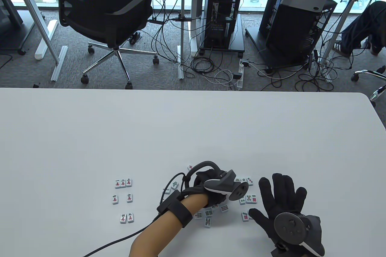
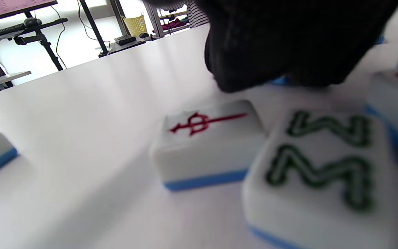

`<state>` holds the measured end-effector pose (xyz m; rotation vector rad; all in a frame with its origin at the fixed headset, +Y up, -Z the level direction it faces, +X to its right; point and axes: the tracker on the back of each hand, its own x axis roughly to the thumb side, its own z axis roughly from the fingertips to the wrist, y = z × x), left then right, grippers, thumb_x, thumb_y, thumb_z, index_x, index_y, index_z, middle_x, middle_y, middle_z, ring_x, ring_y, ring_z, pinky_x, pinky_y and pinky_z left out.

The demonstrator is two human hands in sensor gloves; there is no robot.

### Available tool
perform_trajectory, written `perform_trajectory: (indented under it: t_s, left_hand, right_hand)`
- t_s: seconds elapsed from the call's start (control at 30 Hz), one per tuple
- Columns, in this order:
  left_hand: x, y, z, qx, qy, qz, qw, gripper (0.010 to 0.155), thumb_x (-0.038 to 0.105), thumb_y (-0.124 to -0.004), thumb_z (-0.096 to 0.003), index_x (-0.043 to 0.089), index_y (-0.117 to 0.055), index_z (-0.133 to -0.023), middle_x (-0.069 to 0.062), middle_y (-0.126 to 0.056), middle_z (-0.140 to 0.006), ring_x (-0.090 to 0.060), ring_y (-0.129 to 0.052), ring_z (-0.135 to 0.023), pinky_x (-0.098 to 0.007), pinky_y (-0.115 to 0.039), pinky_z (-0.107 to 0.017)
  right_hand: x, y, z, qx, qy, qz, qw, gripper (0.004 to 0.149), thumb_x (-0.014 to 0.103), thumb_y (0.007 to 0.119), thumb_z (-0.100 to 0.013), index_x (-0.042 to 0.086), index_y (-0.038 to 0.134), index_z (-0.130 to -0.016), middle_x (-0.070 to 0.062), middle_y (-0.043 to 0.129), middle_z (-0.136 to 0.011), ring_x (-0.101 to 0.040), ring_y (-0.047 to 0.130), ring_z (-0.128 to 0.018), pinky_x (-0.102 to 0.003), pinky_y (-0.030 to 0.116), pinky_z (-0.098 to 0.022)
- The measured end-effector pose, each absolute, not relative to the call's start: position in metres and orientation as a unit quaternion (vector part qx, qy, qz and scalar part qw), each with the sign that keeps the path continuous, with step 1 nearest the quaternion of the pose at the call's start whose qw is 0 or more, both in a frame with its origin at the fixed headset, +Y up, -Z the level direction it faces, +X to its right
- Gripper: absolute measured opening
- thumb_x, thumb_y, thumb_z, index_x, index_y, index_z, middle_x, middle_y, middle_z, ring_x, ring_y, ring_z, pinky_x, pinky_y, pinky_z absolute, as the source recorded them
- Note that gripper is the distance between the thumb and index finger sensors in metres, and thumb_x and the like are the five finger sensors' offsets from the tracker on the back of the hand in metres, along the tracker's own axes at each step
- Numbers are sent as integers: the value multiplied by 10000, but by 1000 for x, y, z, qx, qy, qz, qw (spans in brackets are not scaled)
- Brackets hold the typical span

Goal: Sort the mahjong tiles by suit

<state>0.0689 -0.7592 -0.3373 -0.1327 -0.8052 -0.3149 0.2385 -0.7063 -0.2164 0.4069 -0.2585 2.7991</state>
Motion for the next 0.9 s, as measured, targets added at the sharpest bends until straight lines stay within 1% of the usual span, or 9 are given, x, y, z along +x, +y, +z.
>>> perform_trajectory:
  t_s: [0.1,0.2,0.3,0.4,0.47,0.6,0.73,0.9]
  left_hand:
    - [57,-750,-334,-41,-386,-119,914,601,515,-899,-313,171,-847,-803,174,-987,-264,-33,-887,-1,-312,-837,-134]
    - [32,-734,-331,-26,-373,-82,924,605,516,-899,-310,170,-847,-803,177,-988,-263,-33,-889,-2,-312,-838,-135]
    - [-9,-716,-327,-20,-341,-49,939,607,515,-897,-312,169,-844,-808,176,-990,-269,-35,-892,-8,-315,-838,-140]
    - [-53,-703,-322,-22,-301,-24,953,607,514,-898,-312,171,-844,-810,173,-991,-271,-37,-893,-10,-317,-837,-142]
    - [-81,-699,-319,-27,-272,-25,962,607,511,-901,-310,170,-846,-809,170,-993,-269,-40,-894,-9,-319,-837,-141]
    - [-135,-698,-303,-33,-223,-59,973,607,509,-903,-309,168,-847,-808,169,-993,-272,-41,-896,-11,-321,-837,-143]
    - [-190,-707,-275,-53,-173,-80,980,606,507,-907,-306,171,-850,-807,168,-995,-274,-42,-898,-14,-321,-838,-146]
    - [-233,-724,-245,-97,-132,-77,983,609,503,-913,-299,175,-851,-808,166,-998,-281,-45,-903,-20,-324,-840,-152]
  right_hand:
    - [239,-706,-216,140,-90,975,149,836,618,608,-474,306,134,-1088,-149,38,-1149,-434,17,-1018,-757,105,-668]
    - [239,-706,-216,138,-91,975,149,835,618,607,-475,306,133,-1088,-150,36,-1148,-435,17,-1017,-757,105,-668]
    - [239,-706,-216,137,-90,975,149,836,619,607,-474,306,133,-1088,-150,36,-1148,-435,16,-1017,-757,104,-668]
    - [239,-706,-217,138,-88,976,145,838,619,607,-474,305,133,-1089,-151,37,-1149,-437,18,-1017,-757,107,-668]
    - [238,-707,-217,140,-87,976,143,837,620,605,-474,305,131,-1088,-150,37,-1149,-436,19,-1018,-757,108,-669]
    - [237,-707,-217,142,-85,976,141,836,619,604,-474,307,130,-1088,-150,37,-1149,-435,19,-1018,-757,107,-669]
    - [237,-707,-217,140,-85,977,140,836,619,604,-474,307,129,-1087,-148,36,-1149,-434,17,-1018,-757,107,-669]
    - [236,-707,-217,143,-85,976,138,835,619,604,-475,307,129,-1087,-149,37,-1149,-434,18,-1018,-756,108,-669]
